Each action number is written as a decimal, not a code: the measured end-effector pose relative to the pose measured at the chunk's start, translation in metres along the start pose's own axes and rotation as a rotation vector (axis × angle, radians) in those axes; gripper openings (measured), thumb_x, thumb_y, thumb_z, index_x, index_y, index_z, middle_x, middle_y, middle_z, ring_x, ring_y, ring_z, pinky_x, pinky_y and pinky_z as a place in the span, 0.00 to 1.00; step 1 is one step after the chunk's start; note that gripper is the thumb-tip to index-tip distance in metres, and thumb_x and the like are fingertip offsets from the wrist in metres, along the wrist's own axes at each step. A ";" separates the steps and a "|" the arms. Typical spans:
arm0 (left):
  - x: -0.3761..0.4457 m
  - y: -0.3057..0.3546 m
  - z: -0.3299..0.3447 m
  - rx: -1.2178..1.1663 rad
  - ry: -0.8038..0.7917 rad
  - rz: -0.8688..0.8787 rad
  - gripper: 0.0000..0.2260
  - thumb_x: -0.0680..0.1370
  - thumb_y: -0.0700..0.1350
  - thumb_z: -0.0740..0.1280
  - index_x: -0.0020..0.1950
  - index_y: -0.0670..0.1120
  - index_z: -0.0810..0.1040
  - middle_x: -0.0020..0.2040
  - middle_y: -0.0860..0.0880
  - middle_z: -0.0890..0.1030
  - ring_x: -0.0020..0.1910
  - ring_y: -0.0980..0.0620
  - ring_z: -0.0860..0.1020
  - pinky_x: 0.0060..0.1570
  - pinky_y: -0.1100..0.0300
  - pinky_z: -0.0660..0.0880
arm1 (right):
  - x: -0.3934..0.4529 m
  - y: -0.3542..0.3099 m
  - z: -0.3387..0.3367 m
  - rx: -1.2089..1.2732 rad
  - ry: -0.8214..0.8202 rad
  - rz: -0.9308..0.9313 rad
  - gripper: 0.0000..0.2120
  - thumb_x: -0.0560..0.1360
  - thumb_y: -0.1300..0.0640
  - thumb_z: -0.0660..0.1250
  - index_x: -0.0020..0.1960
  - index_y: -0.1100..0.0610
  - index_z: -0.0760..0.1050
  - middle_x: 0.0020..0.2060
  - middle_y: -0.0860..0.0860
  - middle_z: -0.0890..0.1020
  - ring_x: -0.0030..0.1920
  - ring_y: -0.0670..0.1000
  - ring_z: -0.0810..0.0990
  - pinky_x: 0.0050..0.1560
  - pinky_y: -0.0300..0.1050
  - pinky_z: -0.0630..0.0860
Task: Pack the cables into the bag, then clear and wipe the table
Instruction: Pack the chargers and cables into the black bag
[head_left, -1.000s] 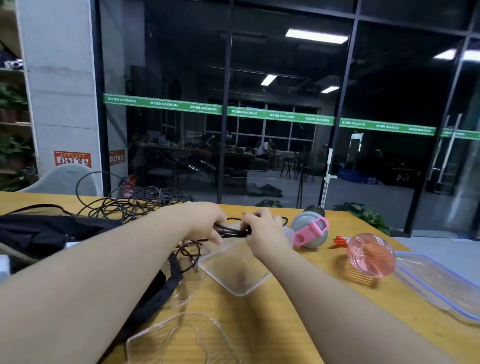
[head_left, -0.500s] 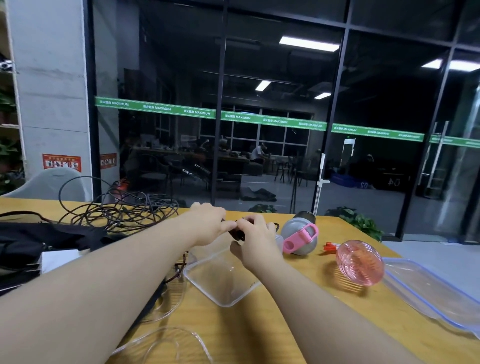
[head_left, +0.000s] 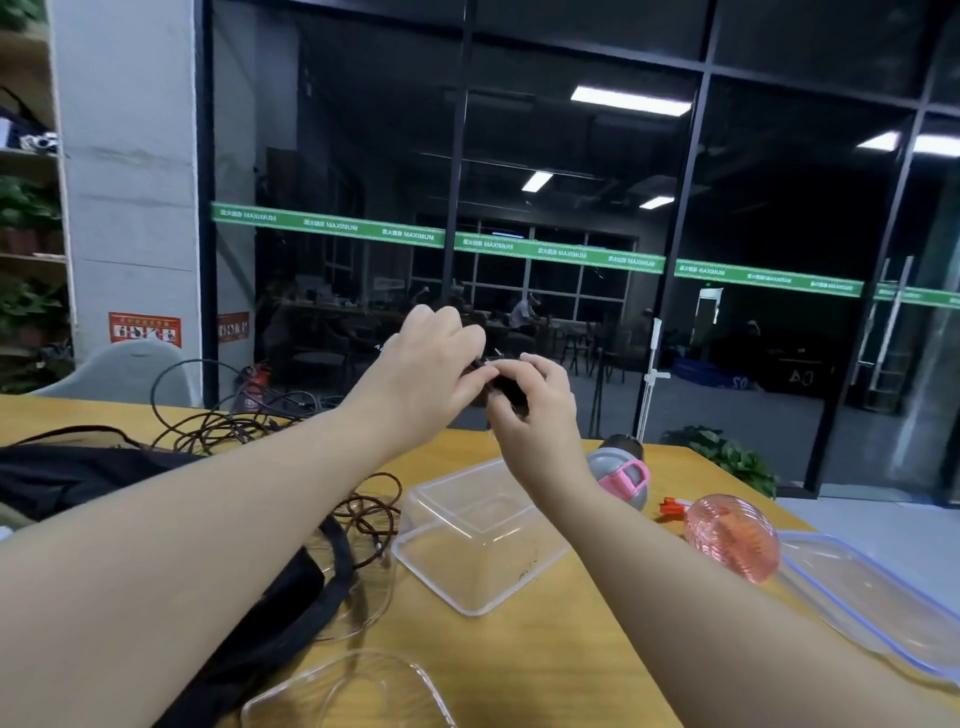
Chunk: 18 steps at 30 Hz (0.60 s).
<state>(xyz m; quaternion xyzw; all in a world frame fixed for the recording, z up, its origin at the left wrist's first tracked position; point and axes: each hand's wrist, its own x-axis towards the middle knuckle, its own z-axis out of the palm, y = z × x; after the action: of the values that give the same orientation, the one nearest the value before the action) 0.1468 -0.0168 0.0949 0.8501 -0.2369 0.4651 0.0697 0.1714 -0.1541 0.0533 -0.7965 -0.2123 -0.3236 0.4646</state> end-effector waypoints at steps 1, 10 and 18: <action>-0.004 -0.004 -0.006 0.004 0.022 0.016 0.13 0.78 0.52 0.60 0.43 0.42 0.72 0.40 0.50 0.66 0.42 0.50 0.62 0.41 0.48 0.70 | -0.002 -0.007 0.001 0.056 -0.024 0.006 0.15 0.77 0.59 0.60 0.60 0.48 0.77 0.67 0.50 0.66 0.67 0.52 0.64 0.67 0.50 0.64; -0.043 -0.047 -0.110 0.438 -0.051 0.315 0.09 0.75 0.50 0.56 0.41 0.46 0.68 0.39 0.48 0.69 0.41 0.48 0.67 0.32 0.51 0.72 | -0.017 -0.092 0.021 0.240 -0.231 -0.114 0.20 0.79 0.61 0.56 0.66 0.45 0.72 0.68 0.47 0.66 0.63 0.39 0.63 0.51 0.23 0.60; -0.096 -0.075 -0.176 0.582 -0.244 0.316 0.08 0.70 0.49 0.60 0.34 0.47 0.70 0.34 0.49 0.71 0.37 0.47 0.71 0.29 0.53 0.71 | -0.041 -0.150 0.071 0.188 -0.324 -0.128 0.21 0.80 0.57 0.55 0.73 0.48 0.63 0.68 0.48 0.67 0.67 0.47 0.66 0.63 0.38 0.62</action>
<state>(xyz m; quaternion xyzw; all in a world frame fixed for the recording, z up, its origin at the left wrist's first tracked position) 0.0052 0.1409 0.1218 0.8365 -0.2296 0.4131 -0.2774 0.0692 -0.0214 0.0886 -0.7762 -0.3639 -0.1987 0.4750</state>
